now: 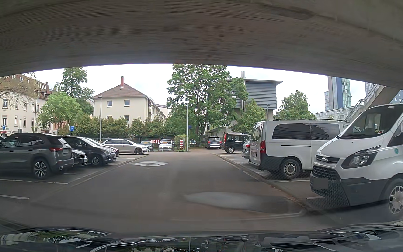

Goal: Follow the waypoints while adhering to traffic rules and regulations

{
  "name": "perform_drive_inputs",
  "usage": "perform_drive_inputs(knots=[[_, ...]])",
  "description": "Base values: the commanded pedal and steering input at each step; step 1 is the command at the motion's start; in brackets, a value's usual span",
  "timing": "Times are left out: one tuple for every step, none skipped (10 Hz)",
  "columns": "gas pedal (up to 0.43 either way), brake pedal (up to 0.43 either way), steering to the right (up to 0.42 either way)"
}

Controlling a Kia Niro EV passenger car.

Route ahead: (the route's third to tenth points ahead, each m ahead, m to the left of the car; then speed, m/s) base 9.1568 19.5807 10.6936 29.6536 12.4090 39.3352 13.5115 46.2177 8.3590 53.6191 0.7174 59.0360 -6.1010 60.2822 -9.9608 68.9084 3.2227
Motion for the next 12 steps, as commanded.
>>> perform_drive_inputs(knots=[[0.008, 0.000, -0.052], [0.008, 0.000, -0.054], [0.008, 0.000, -0.054], [0.008, 0.000, -0.056], [0.008, 0.000, -0.058], [0.008, 0.000, -0.060], [0.008, 0.000, -0.060], [0.008, 0.000, -0.060], [0.008, 0.000, -0.060], [0.008, 0.000, -0.059], [0.008, 0.000, -0.058], [0.008, 0.000, -0.054]])
